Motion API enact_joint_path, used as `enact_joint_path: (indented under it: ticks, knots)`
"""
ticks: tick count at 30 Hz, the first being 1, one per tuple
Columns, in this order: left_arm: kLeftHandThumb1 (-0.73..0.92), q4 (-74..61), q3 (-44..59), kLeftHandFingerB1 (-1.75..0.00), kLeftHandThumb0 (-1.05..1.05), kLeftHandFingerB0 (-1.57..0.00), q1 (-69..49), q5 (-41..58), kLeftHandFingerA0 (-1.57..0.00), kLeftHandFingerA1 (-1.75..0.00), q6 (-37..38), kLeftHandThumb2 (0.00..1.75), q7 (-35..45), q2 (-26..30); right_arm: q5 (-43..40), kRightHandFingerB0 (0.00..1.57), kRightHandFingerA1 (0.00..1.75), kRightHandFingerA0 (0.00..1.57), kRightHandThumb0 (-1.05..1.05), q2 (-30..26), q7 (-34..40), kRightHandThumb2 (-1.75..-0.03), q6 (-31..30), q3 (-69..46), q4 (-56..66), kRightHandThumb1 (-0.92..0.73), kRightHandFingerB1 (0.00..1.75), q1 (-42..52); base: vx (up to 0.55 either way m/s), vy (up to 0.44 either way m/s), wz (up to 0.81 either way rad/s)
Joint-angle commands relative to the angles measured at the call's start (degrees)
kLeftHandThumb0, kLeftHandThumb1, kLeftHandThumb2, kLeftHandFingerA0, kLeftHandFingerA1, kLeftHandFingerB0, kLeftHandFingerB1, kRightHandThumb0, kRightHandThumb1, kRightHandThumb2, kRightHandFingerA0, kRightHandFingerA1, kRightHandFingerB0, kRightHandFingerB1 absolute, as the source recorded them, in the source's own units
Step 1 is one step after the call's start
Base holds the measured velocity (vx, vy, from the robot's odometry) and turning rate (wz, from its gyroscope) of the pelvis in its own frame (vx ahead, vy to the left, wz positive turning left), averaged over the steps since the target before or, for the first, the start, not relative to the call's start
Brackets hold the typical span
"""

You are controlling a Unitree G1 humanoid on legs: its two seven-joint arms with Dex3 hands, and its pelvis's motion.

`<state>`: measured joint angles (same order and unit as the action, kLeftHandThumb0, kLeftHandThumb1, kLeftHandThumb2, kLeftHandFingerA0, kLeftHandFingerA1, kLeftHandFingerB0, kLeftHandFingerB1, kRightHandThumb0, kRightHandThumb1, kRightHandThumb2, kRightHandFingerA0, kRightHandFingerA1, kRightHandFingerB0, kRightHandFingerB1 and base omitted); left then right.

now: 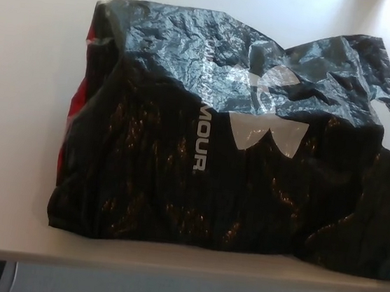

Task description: A plastic bag is kept in the middle of the desk and the robot uses both its hands to grab the bag from the left and right and brings its hands close together to compress the bag

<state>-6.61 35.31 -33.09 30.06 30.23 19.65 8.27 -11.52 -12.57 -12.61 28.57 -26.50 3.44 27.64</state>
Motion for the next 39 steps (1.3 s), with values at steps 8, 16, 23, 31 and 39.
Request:
enact_joint_path:
  ticks: [8, 16, 23, 31, 39]
  knots:
    - [0.56, -8.51, 17.83, -0.48, -0.36, 0.00, 18.39, 5.31, -0.04, -0.51, -8.09, 1.14, -13.77, 18.00, -6.78, 0.00, 0.51, 0.01, -0.37, -14.42, 7.87, -1.09, -13.46, -14.23, 6.69, -0.51, 0.48, -20.47, 0.00, 0.000, 0.00]
    - [0.92, -5.70, 14.27, -0.37, -0.76, -0.17, 37.73, -0.86, -0.21, -0.50, -13.73, 0.69, -18.35, 30.02, -1.44, 0.18, 0.48, 0.14, -0.76, -24.21, 10.82, -0.65, -20.75, -10.52, 4.99, -0.83, 0.33, -40.53, 0.00, 0.000, 0.00]
    - [0.55, 0.89, 3.29, -0.50, -0.38, 0.00, 53.95, -9.00, -0.08, -0.54, -19.56, 1.14, -22.45, 33.86, 9.92, 0.12, 0.41, 0.05, -0.84, -28.79, 12.86, -0.67, -22.76, 0.23, -6.65, -0.87, 0.31, -55.68, 0.00, 0.000, 0.00]
    - [0.91, 14.54, -7.21, -0.36, -0.78, -0.23, 65.37, -13.05, -0.25, -0.54, -23.01, 0.67, -22.84, 31.13, 15.00, 0.14, 0.36, 0.10, -0.77, -27.15, 15.32, -0.67, -20.44, 8.07, -22.43, -0.89, 0.27, -62.78, 0.00, 0.000, 0.00]
    - [0.92, 35.09, -13.31, -0.34, -0.69, -0.23, 69.06, -17.87, -0.23, -0.48, -15.62, 0.74, -21.56, 26.80, 15.98, 0.13, 0.40, 0.13, -0.79, -23.71, 15.17, -0.67, -16.44, 13.85, -37.04, -0.86, 0.29, -66.58, 0.00, 0.000, 0.00]
